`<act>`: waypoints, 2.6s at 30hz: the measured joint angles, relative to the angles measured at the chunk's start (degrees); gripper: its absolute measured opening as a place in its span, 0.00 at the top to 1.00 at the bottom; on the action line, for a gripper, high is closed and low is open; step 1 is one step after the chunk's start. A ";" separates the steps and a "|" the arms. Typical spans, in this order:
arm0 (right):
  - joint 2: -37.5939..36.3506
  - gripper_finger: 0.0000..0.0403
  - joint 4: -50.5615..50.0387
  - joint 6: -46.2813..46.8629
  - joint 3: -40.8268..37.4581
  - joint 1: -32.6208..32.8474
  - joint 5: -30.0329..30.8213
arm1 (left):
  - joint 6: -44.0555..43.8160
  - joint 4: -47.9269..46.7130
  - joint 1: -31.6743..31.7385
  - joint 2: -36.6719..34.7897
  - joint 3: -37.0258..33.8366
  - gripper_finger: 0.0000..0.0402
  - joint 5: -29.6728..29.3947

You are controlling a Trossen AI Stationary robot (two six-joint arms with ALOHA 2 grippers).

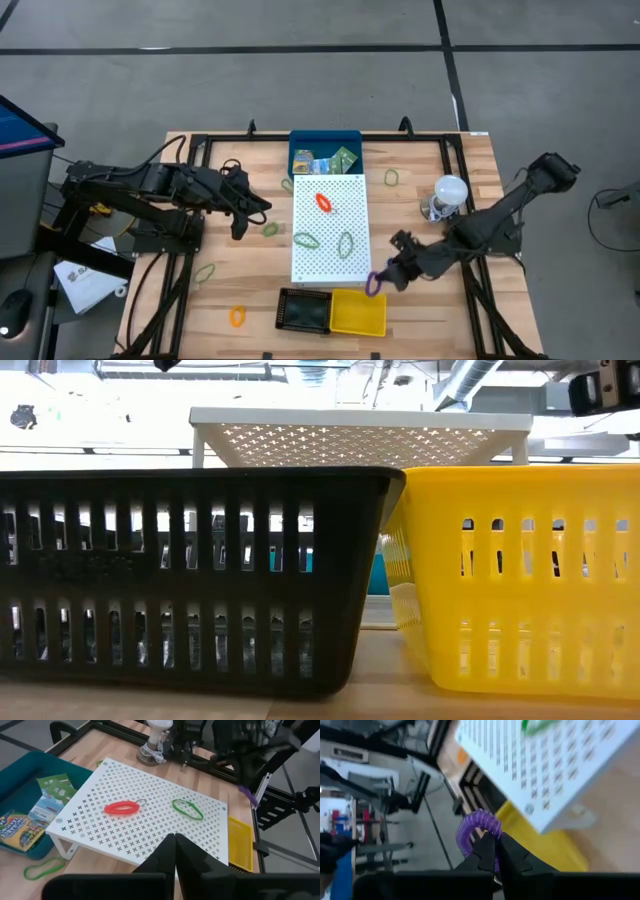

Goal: Pick & Place Office Desk Supplies
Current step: Put the purple spring keychain into the yellow bin, then put the blue spring keychain into the yellow bin

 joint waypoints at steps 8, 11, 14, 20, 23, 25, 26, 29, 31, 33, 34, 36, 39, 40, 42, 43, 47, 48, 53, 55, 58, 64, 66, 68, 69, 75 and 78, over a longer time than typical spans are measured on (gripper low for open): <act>7.43 1.00 -3.10 5.68 7.33 4.82 0.49 | 1.06 -0.02 0.00 0.00 0.00 1.00 -0.02; 9.95 1.00 -6.18 7.13 9.91 5.18 0.55 | 2.75 -0.03 0.00 0.00 0.00 1.00 -0.04; 12.86 1.00 -7.76 8.25 11.76 5.33 0.22 | 3.74 -0.01 0.00 -0.02 0.00 1.00 -0.04; 20.65 1.00 -8.70 10.01 14.96 5.19 -2.06 | 4.25 -0.63 0.00 -0.02 0.00 1.00 2.49; 23.84 1.00 -11.62 10.02 16.72 4.54 -2.93 | 5.44 -1.81 -0.02 -0.02 0.00 1.00 3.09; 25.32 1.00 -13.10 10.69 17.70 4.14 -2.92 | 5.77 -2.86 -0.02 0.00 0.00 1.00 3.10; 25.78 1.00 -14.14 11.05 17.92 4.07 -2.90 | 5.77 -3.20 0.00 -0.02 0.00 1.00 3.08; 27.31 1.00 -14.32 11.52 18.18 4.03 -2.79 | 6.48 -3.99 -0.01 0.00 0.00 1.00 3.18; 28.04 1.00 -14.43 11.96 18.16 4.10 -3.21 | 7.14 -3.95 -0.02 -0.02 0.00 1.00 3.69; 28.66 1.00 -14.62 12.51 18.16 4.23 -4.34 | 7.20 -4.13 0.00 -0.01 0.00 1.00 3.75; 28.81 1.00 -15.19 12.80 18.14 4.56 -4.43 | 7.21 -4.08 -0.01 -0.02 0.00 1.00 3.83; 28.97 1.00 -15.07 13.44 18.16 4.85 -4.74 | 7.21 -4.12 -0.02 -0.02 0.00 1.00 3.93; 28.93 0.96 -15.70 13.62 18.16 4.92 -4.92 | 7.23 -4.12 0.00 -0.02 0.00 1.00 3.93; 28.92 0.94 -15.71 13.67 18.16 4.92 -4.92 | 7.23 -4.12 0.00 -0.02 0.00 1.00 3.93; 28.91 0.90 -15.73 14.19 18.16 4.92 -4.74 | 7.48 -4.10 0.00 -0.02 0.00 1.00 3.93; 28.88 0.87 -15.75 14.43 18.16 4.92 -4.65 | 7.50 -4.10 0.00 -0.02 0.00 1.00 3.91; 28.84 0.78 -16.50 14.88 18.16 4.92 -4.43 | 7.54 -4.10 0.00 -0.02 0.00 1.00 3.89; 28.71 0.76 -16.99 15.03 18.16 4.92 -4.41 | 7.56 -4.10 0.00 -0.02 0.00 1.00 3.89; 26.63 0.65 -20.03 14.70 18.16 5.04 -3.33 | 7.63 -4.08 0.00 -0.02 0.00 1.00 3.66; 24.52 0.62 -23.70 15.59 18.14 5.44 -0.81 | 7.64 -4.06 0.00 -0.02 0.00 1.00 3.22; 20.37 0.60 -33.58 20.81 18.16 6.13 3.09 | 7.65 -4.06 0.00 -0.02 0.00 1.00 2.60; 14.75 0.60 -56.20 39.09 17.76 6.24 -0.33 | 7.65 -3.25 0.79 0.11 0.00 1.00 1.52; 13.32 0.59 -57.15 41.04 16.16 5.12 -3.73 | 7.61 -2.29 0.98 0.13 0.00 1.00 1.12; 12.31 0.57 -54.28 40.43 13.76 3.76 -5.97 | 7.57 -1.32 0.98 0.13 0.00 1.00 0.83; 11.94 0.56 -52.38 39.68 12.18 2.91 -6.64 | 7.55 -0.88 0.98 0.13 0.00 1.00 0.39; 13.02 0.51 -41.64 35.22 5.48 -2.60 -9.24 | 7.48 0.27 0.98 0.13 0.00 1.00 -0.42; 13.88 0.50 -41.84 35.18 3.75 -4.08 -9.46 | 7.45 0.62 0.98 0.13 0.00 1.00 -0.42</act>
